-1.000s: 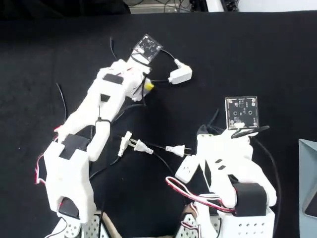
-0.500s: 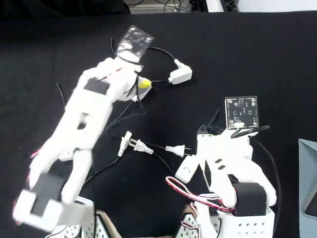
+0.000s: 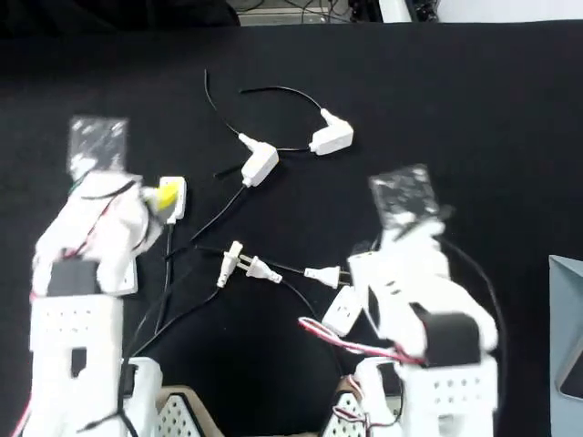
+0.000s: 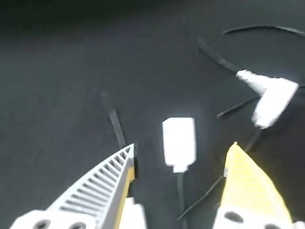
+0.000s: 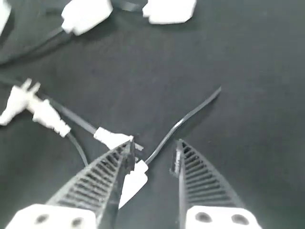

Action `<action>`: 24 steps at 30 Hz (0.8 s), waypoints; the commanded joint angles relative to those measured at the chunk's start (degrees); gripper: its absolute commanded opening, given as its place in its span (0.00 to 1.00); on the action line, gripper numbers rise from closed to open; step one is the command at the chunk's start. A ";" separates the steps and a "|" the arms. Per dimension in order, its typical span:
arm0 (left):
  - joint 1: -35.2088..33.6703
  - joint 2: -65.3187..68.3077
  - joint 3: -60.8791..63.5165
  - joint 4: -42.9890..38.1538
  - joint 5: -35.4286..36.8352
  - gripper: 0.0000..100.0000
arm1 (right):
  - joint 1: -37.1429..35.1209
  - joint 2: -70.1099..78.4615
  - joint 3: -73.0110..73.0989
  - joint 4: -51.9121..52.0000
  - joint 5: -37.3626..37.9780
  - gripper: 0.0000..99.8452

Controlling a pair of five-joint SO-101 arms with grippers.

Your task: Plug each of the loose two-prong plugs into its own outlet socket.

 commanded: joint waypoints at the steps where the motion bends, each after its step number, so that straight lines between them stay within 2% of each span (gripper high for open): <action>1: -5.76 -10.20 7.52 1.23 0.44 0.30 | -3.69 7.60 -0.04 -4.57 0.88 0.12; 8: -7.52 -19.69 21.93 0.79 0.35 0.30 | -7.56 21.49 -0.04 -10.90 12.22 0.12; 13: -8.04 -24.88 26.51 0.79 0.26 0.30 | -7.74 28.79 -0.04 -14.07 19.96 0.12; 24: -8.04 -32.09 32.92 1.23 -2.37 0.30 | -8.88 44.26 -0.31 -20.92 29.10 0.12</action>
